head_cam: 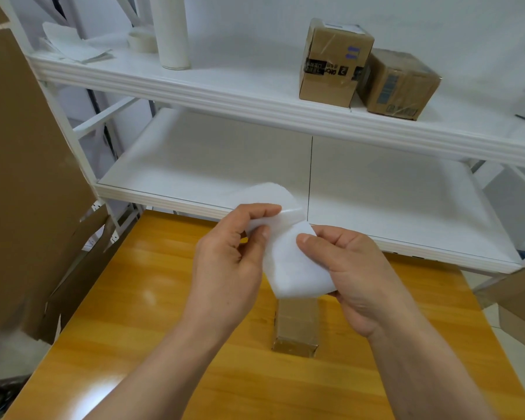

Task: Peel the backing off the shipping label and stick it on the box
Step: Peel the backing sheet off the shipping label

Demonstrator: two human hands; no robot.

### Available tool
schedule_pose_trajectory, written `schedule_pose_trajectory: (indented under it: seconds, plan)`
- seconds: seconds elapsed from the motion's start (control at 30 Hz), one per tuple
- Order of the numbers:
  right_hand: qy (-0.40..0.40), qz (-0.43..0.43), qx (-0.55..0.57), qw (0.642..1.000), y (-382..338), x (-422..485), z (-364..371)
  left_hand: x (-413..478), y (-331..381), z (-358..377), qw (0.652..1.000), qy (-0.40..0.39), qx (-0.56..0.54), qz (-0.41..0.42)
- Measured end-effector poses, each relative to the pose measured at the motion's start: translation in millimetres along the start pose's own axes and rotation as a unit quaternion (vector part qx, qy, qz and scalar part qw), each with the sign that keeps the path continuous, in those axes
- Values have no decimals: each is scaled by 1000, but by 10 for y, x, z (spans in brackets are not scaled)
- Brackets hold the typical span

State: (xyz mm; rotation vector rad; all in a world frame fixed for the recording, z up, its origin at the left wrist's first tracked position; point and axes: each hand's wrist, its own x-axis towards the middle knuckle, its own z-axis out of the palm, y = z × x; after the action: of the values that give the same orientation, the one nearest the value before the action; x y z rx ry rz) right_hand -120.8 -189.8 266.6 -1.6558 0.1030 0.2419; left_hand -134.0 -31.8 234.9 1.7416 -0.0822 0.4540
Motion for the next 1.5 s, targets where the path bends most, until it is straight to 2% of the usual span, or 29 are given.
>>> schedule_pose_trajectory:
  seconds: [0.53,1.27,1.5]
  plan:
    - [-10,15,-17,1000,-9,10,-3,43,32,-22,999,15,-27,-21]
    - [-21,27,-26,999,-3,-1,-25,88,-36,-33,999,21,24,-10]
    - [-28,27,-13,999,0,10,-39,78,-48,-18,999,6,33,-43]
